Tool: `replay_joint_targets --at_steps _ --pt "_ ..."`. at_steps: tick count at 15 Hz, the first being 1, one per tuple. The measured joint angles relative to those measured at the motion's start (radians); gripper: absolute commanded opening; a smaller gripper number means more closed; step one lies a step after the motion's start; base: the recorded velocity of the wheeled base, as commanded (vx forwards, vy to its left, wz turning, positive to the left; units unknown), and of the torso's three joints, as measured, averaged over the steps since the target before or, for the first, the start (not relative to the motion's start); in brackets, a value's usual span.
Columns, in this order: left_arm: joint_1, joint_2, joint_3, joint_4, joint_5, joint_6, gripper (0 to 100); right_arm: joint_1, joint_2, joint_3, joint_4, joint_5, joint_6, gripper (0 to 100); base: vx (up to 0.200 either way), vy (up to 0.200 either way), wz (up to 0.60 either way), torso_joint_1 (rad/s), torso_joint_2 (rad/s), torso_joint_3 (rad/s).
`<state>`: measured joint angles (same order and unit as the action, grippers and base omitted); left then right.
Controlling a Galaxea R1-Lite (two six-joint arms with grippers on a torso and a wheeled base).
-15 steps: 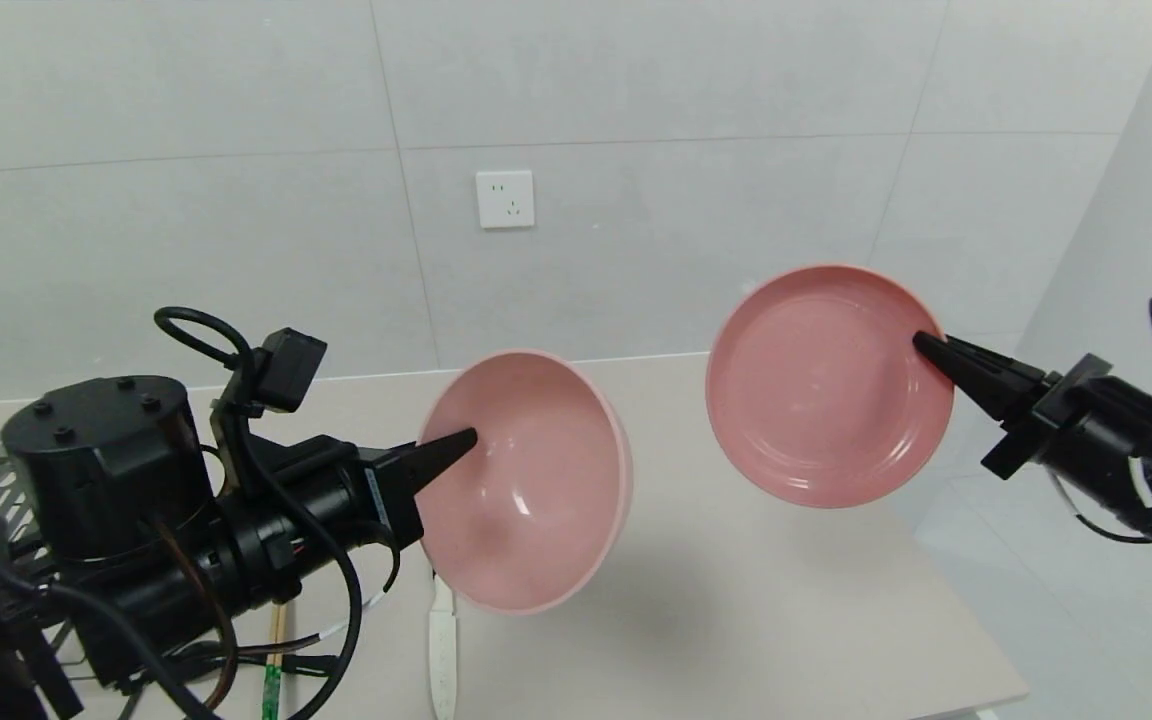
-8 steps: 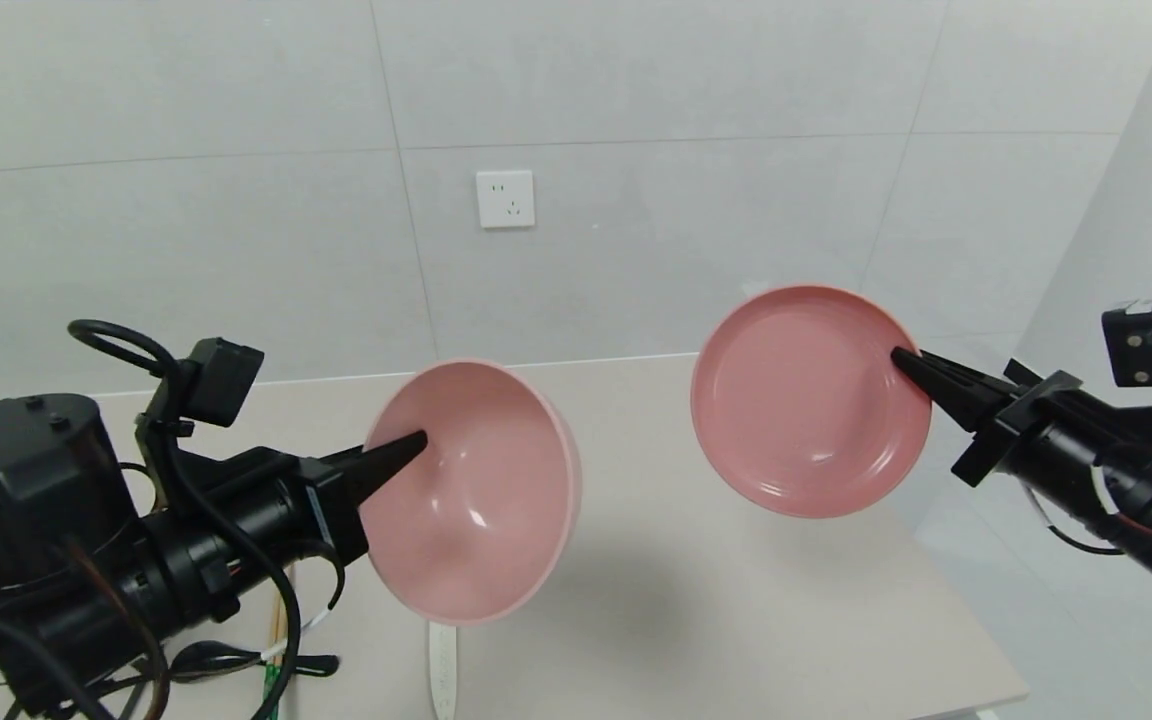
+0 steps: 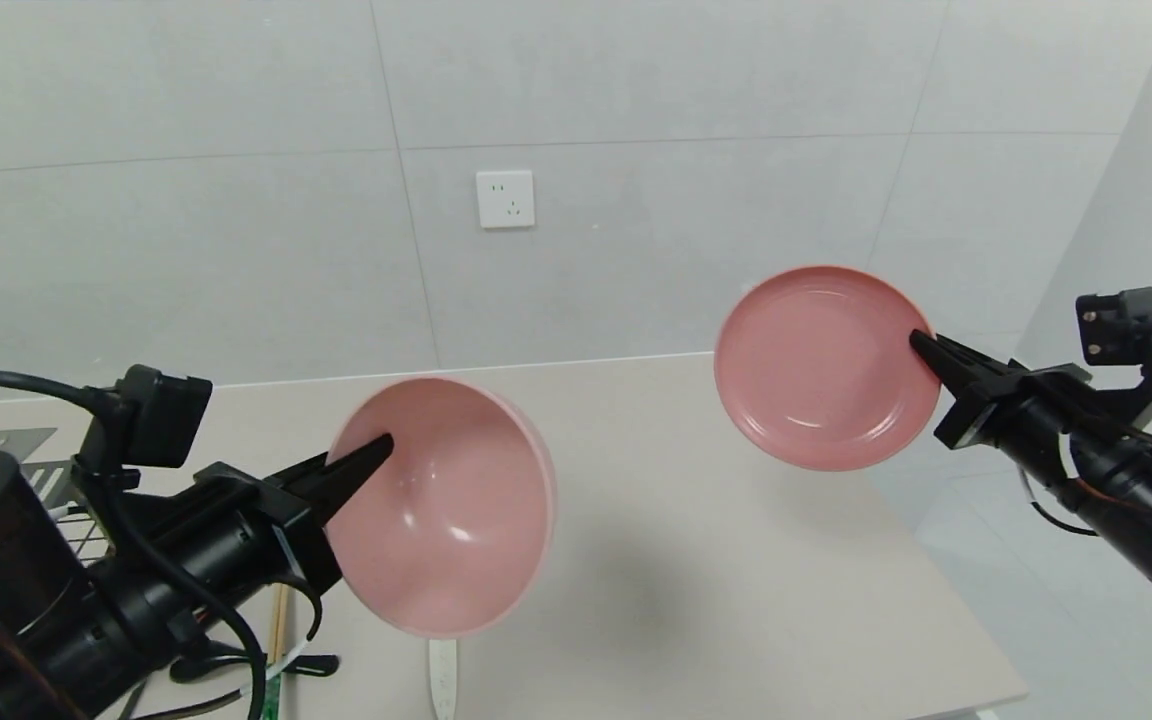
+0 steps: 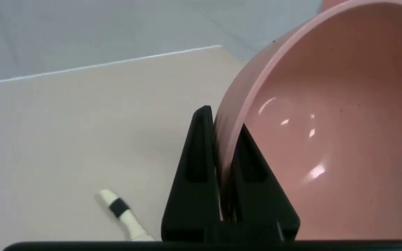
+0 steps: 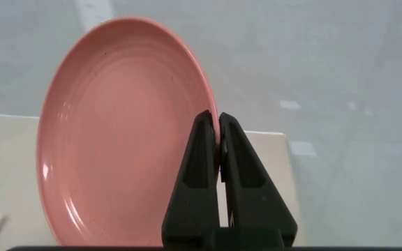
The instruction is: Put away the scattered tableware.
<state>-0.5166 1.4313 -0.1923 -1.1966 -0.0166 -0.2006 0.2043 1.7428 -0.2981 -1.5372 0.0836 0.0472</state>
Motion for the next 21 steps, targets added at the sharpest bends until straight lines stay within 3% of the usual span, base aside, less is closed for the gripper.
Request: replay_joint_targets --at_steps 2,5,13,17,21 --pt "0.001 0.022 -0.012 -0.005 0.044 0.006 0 0.009 -0.004 -0.008 0.032 -0.013 -0.008 0 0.000 0.000 0.00 0.000 0.00 0.000" --pt "0.008 0.054 -0.011 -0.097 0.046 -0.035 0 0.031 -0.002 -0.030 0.019 -0.015 -0.143 0 0.000 0.000 0.00 0.000 0.00 0.000" --pt "0.010 0.118 0.001 -0.104 0.046 -0.044 0 0.040 0.064 -0.045 -0.032 -0.015 -0.197 0 0.000 0.000 0.00 0.000 0.00 0.000" --pt "0.001 0.131 0.013 -0.129 0.046 -0.056 0 0.045 0.067 -0.040 -0.033 -0.015 -0.207 0 0.000 0.000 0.00 -0.246 0.09 -0.146" --pt "-0.002 0.160 0.022 -0.206 0.039 -0.041 0 0.047 0.068 -0.038 -0.033 -0.015 -0.211 0 0.000 0.000 0.00 -0.296 0.08 -0.222"
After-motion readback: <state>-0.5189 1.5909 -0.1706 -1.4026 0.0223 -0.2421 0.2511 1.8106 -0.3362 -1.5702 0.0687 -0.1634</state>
